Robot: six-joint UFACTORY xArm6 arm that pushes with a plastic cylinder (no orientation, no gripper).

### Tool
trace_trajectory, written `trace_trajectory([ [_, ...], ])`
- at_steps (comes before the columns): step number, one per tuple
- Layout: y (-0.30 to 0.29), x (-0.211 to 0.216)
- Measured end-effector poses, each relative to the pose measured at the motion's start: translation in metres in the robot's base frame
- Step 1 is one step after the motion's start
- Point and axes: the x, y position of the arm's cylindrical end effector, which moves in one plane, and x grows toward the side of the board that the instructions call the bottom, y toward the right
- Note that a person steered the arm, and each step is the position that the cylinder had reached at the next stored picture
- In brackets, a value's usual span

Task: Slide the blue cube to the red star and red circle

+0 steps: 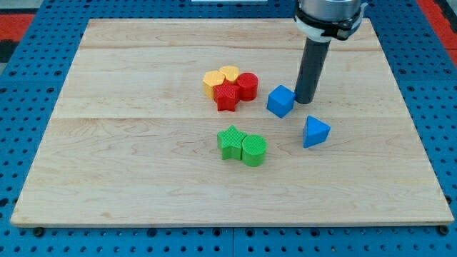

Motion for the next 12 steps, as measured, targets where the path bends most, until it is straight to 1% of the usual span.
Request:
trace_trajectory([
  [2,-0.013,0.01],
  [3,-0.006,0.02],
  [5,-0.012,0.043],
  [6,-0.021,0.043],
  [7,-0.006,0.043],
  [8,-0.004,0.041],
  [10,-0.047,0.034],
  [12,-0.05,0.034],
])
